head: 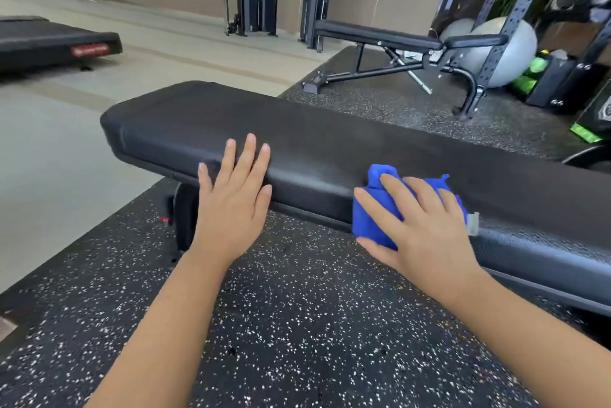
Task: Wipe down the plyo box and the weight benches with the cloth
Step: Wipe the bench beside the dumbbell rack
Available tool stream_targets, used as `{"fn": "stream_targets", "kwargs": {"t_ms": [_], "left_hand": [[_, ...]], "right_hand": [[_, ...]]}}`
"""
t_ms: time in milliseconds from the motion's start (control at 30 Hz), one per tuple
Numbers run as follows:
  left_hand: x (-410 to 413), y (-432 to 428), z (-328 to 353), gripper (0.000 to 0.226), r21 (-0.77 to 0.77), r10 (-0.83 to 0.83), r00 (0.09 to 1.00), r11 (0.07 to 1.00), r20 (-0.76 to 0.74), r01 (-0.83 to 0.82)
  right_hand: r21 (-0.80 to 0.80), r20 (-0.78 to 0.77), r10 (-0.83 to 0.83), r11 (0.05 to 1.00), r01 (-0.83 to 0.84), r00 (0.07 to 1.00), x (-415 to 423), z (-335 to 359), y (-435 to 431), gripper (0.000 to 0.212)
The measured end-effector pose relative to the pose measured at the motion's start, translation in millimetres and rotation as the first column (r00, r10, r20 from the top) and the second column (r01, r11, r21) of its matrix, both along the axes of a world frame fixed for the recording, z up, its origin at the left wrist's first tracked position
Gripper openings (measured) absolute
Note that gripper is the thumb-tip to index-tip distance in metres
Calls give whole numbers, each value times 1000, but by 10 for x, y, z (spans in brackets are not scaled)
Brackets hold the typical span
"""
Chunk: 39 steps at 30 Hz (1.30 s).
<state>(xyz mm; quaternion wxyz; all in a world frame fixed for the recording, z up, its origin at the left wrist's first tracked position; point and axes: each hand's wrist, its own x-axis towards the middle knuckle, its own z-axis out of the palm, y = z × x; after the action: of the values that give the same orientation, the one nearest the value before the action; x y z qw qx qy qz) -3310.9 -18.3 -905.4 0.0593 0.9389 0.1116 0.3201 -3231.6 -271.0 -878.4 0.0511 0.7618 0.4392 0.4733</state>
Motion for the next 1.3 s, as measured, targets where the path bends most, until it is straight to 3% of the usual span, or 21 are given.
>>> {"fn": "stream_targets", "kwargs": {"t_ms": [200, 367, 533, 633, 833, 933, 1100, 1300], "left_hand": [[-43, 100, 2, 55, -32, 6, 1000, 999, 6, -6], [-71, 305, -5, 54, -65, 52, 998, 997, 32, -50], [-123, 445, -17, 54, -94, 70, 997, 993, 35, -67], [-163, 494, -42, 54, -87, 69, 997, 994, 35, -65], [-145, 606, 5, 54, -162, 92, 994, 983, 65, -80], [-144, 693, -2, 58, -220, 141, 987, 968, 71, -122], [-272, 907, -90, 57, -219, 193, 981, 959, 34, -181], [-426, 1159, -119, 62, -260, 287, 958, 925, 6, -275]], "right_hand": [[84, -83, -81, 993, 88, 993, -70, 99, 542, 50], [-6, -77, -105, 994, 105, 992, -119, 193, 1403, 55], [-2, -71, 38, 999, -38, 997, -14, 127, 1042, 57], [9, -49, 24, 1000, -24, 999, -24, 74, 864, 51], [56, -18, -33, 998, 34, 999, -142, 104, 1674, 51], [36, -83, -68, 997, 71, 994, -199, 189, 2156, 52], [-37, -81, 97, 994, -101, 992, -115, 111, 1800, 64], [37, 7, 6, 999, -7, 1000, -122, 53, 1950, 54]]}}
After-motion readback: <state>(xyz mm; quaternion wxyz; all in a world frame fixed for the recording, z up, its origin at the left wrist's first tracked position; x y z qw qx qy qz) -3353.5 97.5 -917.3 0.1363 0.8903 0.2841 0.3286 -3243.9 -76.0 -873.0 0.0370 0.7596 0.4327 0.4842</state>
